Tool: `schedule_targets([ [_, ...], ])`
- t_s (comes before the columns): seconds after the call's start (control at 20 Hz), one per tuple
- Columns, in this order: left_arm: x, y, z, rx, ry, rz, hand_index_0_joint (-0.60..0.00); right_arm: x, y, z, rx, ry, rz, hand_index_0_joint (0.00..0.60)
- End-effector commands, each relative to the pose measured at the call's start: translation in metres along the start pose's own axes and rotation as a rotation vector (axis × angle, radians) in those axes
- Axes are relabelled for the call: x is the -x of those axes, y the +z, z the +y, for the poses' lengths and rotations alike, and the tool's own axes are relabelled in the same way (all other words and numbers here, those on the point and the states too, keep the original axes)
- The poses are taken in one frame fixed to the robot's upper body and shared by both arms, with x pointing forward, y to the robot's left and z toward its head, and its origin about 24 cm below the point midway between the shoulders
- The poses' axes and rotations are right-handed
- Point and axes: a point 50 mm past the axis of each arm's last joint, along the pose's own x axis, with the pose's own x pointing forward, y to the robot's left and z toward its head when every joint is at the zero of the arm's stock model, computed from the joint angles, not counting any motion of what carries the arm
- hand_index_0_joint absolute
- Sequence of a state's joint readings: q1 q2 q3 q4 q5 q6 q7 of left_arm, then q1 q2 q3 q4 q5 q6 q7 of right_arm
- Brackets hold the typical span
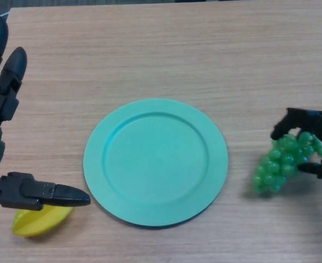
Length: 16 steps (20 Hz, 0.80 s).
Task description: Pick up the green grapes and place it on the plate
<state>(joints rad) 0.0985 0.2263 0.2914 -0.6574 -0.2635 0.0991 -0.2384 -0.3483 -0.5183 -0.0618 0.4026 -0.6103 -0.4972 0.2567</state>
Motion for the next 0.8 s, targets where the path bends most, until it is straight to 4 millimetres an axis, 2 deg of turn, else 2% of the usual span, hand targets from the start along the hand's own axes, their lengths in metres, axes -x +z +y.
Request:
schedule_targets([
  [0.05,0.001,0.033,0.004,-0.071,0.008,-0.224,0.0,0.004,0.036,-0.07,-0.084,-0.289,-0.158,0.6],
  [0.1,0.001,0.033,0.003,-0.071,0.007,-0.224,0.0,0.003,0.046,-0.074,-0.107,-0.303,-0.182,0.6],
  [0.15,0.002,0.033,0.003,-0.07,0.005,-0.222,0.0,0.001,0.072,-0.079,-0.222,-0.302,-0.247,0.6],
  [0.2,0.002,0.033,0.004,-0.068,0.005,-0.222,0.0,0.0,0.082,-0.08,-0.283,-0.287,-0.26,0.6],
  [0.25,0.003,0.034,0.005,-0.059,0.006,-0.219,0.0,-0.001,0.102,-0.08,-0.438,-0.254,-0.277,0.6],
  [0.35,0.004,0.035,0.007,-0.055,0.02,-0.222,0.0,-0.006,0.132,-0.079,-0.52,-0.21,-0.297,0.6],
  [0.55,0.006,0.037,0.01,-0.051,0.044,-0.231,0.0,-0.019,0.182,-0.074,-0.592,-0.175,-0.357,0.6],
  [0.65,0.008,0.036,0.012,-0.043,0.056,-0.233,0.0,-0.024,0.195,-0.074,-0.565,-0.218,-0.374,0.6],
  [0.7,0.008,0.036,0.012,-0.043,0.057,-0.233,0.0,-0.024,0.196,-0.073,-0.561,-0.218,-0.373,0.552],
  [0.75,0.008,0.036,0.012,-0.042,0.061,-0.234,0.0,-0.024,0.197,-0.072,-0.553,-0.213,-0.368,0.402],
  [0.8,0.009,0.036,0.013,-0.042,0.063,-0.234,0.0,-0.024,0.198,-0.071,-0.546,-0.207,-0.365,0.302],
])
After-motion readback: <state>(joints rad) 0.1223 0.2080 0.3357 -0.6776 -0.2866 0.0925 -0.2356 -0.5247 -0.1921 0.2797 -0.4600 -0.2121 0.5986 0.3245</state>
